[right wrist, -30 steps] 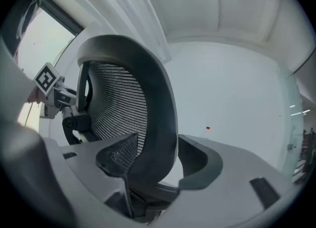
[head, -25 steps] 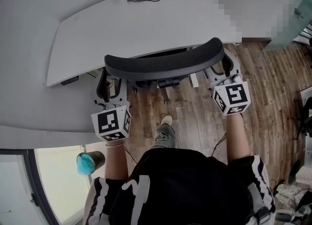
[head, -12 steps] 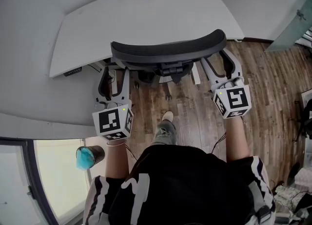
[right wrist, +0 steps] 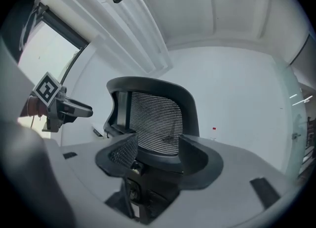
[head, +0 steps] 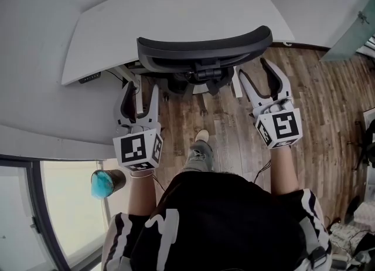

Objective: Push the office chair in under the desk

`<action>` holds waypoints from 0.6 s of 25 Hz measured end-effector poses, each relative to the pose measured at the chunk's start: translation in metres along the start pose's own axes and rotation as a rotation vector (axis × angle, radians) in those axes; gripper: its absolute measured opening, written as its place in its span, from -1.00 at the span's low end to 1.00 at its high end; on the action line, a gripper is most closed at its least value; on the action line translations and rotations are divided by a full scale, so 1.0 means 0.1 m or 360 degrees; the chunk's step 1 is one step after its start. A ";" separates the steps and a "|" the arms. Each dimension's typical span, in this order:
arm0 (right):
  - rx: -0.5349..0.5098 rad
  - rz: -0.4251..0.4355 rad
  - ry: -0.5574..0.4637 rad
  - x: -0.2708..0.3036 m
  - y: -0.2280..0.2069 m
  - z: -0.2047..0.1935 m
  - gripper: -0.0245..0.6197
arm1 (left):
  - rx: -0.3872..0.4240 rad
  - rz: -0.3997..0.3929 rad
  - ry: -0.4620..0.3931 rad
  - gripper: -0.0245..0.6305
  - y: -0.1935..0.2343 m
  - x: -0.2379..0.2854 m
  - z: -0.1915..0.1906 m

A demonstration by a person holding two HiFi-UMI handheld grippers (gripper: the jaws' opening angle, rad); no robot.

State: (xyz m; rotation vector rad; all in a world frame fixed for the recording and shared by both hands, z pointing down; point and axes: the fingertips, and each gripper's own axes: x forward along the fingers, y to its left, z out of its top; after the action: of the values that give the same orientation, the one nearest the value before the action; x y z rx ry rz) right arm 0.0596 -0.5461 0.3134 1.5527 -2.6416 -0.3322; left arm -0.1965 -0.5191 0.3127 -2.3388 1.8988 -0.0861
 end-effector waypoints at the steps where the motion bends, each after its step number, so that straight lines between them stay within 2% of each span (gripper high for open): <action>1: 0.0006 0.0008 0.0000 -0.02 0.04 0.00 -0.15 | -0.0010 -0.0006 0.0003 -0.18 -0.01 -0.03 -0.01; 13: 0.0036 0.0080 -0.0015 -0.21 0.42 0.00 -0.16 | -0.0051 -0.0054 0.0022 -0.22 -0.20 -0.26 -0.12; 15: 0.0025 0.0081 -0.0007 -0.22 0.45 0.00 -0.24 | -0.0057 -0.0065 0.0020 -0.26 -0.24 -0.28 -0.13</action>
State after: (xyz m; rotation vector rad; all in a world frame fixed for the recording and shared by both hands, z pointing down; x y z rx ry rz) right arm 0.0319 -0.5058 0.3245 1.4879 -2.6880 -0.3134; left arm -0.1804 -0.4881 0.3303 -2.4058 1.8739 -0.0716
